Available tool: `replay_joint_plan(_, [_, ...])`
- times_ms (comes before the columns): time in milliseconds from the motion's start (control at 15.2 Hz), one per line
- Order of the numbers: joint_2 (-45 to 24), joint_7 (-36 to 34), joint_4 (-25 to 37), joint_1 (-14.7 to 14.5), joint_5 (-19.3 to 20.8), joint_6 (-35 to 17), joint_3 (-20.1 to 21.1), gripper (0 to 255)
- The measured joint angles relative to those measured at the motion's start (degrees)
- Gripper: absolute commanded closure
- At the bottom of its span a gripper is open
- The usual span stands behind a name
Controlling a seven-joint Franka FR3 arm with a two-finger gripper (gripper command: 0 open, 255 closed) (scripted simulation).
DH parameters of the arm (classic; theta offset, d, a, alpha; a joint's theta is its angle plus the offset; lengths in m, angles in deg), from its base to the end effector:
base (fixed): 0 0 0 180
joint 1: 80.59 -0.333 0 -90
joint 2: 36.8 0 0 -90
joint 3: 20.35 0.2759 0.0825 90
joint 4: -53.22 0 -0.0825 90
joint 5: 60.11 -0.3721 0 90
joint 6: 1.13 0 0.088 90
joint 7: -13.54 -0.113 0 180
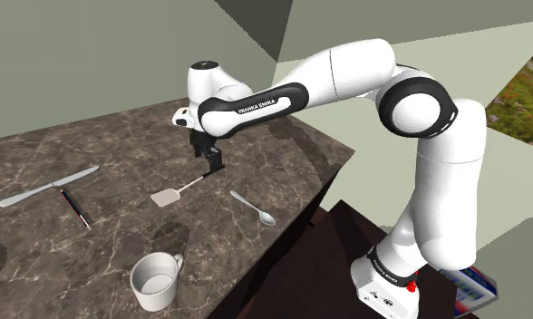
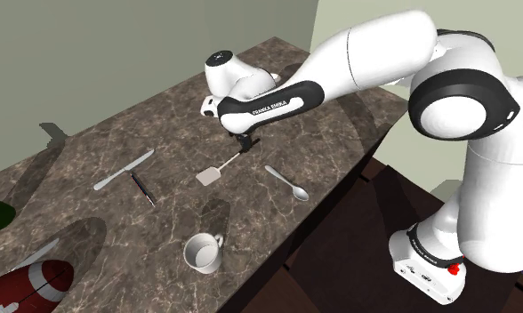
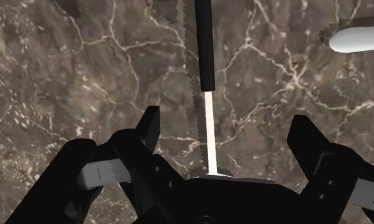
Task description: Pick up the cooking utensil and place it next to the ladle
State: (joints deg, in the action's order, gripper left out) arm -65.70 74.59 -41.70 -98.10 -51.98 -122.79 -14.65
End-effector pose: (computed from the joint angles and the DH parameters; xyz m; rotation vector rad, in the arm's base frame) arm 0.5974 0.2425 0.2814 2.2187 2.1422 -0.0854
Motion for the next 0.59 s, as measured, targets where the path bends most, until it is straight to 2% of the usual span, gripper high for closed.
replay_joint_plan(264, [-4.75,3.41,4.0,-1.18,0.89,-1.01,1.43,0])
replay_joint_plan(594, [-6.77,3.52,3.46,-1.35,1.33,-3.59,1.37,0])
